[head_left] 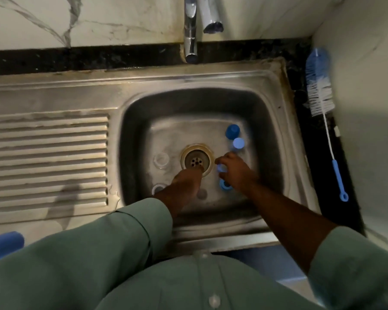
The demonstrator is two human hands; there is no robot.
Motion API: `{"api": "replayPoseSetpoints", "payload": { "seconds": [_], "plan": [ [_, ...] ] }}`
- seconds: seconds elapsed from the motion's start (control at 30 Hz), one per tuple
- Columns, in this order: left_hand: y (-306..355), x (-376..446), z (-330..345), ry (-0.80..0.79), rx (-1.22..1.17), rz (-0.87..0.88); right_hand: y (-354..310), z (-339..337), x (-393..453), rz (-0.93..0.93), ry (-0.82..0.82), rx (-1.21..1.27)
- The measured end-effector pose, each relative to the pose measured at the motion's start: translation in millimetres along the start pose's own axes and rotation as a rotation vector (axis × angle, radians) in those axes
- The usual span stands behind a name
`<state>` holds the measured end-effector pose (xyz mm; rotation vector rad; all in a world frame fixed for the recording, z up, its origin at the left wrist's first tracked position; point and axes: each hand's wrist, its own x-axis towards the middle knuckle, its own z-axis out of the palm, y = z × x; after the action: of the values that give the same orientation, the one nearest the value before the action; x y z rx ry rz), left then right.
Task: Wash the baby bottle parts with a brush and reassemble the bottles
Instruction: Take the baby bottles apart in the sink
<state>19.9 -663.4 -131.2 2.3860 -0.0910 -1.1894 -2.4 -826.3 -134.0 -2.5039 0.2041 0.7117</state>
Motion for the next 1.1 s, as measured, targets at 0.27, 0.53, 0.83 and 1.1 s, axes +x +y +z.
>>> {"api": "replayPoseSetpoints", "payload": {
  "seconds": [0.27, 0.53, 0.83, 1.1],
  "plan": [
    [-15.5, 26.7, 17.7, -0.016, 0.441, 0.132, 12.7, 44.3, 19.5, -0.013, -0.181, -0.237],
    [-18.2, 23.3, 12.8, 0.026, 0.699, 0.211, 13.8, 30.2, 14.3, -0.054, -0.295, -0.471],
    [-36.4, -67.5, -44.8, 0.581, -0.03, 0.287, -63.6, -1.6, -23.1, -0.21, -0.014, -0.268],
    [-85.9, -203.6, -61.0, 1.317, -0.284, 0.499, -192.2, -4.0, -78.2, -0.621, 0.127, 0.081]
  ]
}}
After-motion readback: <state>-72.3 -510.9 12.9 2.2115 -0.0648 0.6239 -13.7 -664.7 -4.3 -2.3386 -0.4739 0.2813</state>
